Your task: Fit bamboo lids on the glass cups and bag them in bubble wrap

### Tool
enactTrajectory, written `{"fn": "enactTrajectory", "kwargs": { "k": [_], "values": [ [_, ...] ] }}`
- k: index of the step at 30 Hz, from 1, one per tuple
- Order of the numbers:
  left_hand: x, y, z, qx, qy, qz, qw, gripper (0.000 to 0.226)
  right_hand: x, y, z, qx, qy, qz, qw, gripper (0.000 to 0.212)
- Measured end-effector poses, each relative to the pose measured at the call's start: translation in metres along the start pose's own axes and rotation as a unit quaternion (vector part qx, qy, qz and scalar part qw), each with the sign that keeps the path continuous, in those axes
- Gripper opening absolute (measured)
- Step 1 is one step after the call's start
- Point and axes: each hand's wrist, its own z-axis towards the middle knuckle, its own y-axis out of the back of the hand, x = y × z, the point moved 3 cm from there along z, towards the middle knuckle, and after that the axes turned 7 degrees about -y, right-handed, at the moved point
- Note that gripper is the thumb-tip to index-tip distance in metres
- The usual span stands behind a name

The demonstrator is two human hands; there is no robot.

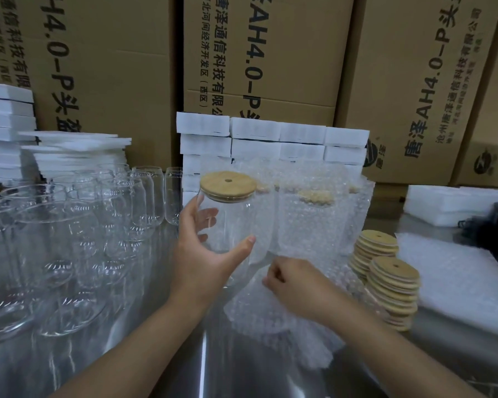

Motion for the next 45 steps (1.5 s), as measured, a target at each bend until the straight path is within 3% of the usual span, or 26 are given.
{"fn": "enactTrajectory", "kwargs": {
  "k": [4, 6, 16, 20, 25, 33, 39, 45],
  "values": [
    [-0.001, 0.000, 0.001, -0.001, -0.004, 0.001, 1.000, 0.094, -0.002, -0.015, 0.005, -0.061, -0.015, 0.074, 0.995, 0.030],
    [-0.001, 0.000, 0.001, 0.001, -0.002, 0.003, 1.000, 0.095, -0.004, -0.015, 0.002, -0.050, -0.024, 0.095, 0.994, 0.036],
    [-0.004, 0.000, 0.000, -0.012, -0.010, 0.003, 1.000, 0.097, 0.005, -0.018, -0.015, 0.000, 0.014, 0.030, 0.999, 0.083],
    [-0.003, 0.001, 0.003, -0.021, -0.010, -0.003, 1.000, 0.097, 0.012, -0.027, -0.020, -0.001, 0.038, 0.012, 0.999, 0.058],
    [-0.007, 0.002, 0.004, -0.038, -0.002, -0.028, 0.999, 0.097, 0.007, -0.018, -0.013, -0.074, -0.001, 0.090, 0.993, 0.025],
    [-0.011, -0.005, 0.000, -0.032, 0.014, -0.118, 0.992, 0.089, -0.011, -0.007, -0.003, -0.159, -0.053, 0.148, 0.975, 0.033],
    [-0.009, -0.008, -0.003, 0.009, 0.011, -0.068, 0.998, 0.085, -0.011, -0.002, -0.006, -0.191, -0.038, 0.185, 0.963, 0.029],
    [-0.006, -0.014, -0.007, 0.078, 0.026, -0.039, 0.996, 0.081, -0.006, 0.004, -0.014, -0.228, 0.011, 0.271, 0.935, 0.047]
  ]
}}
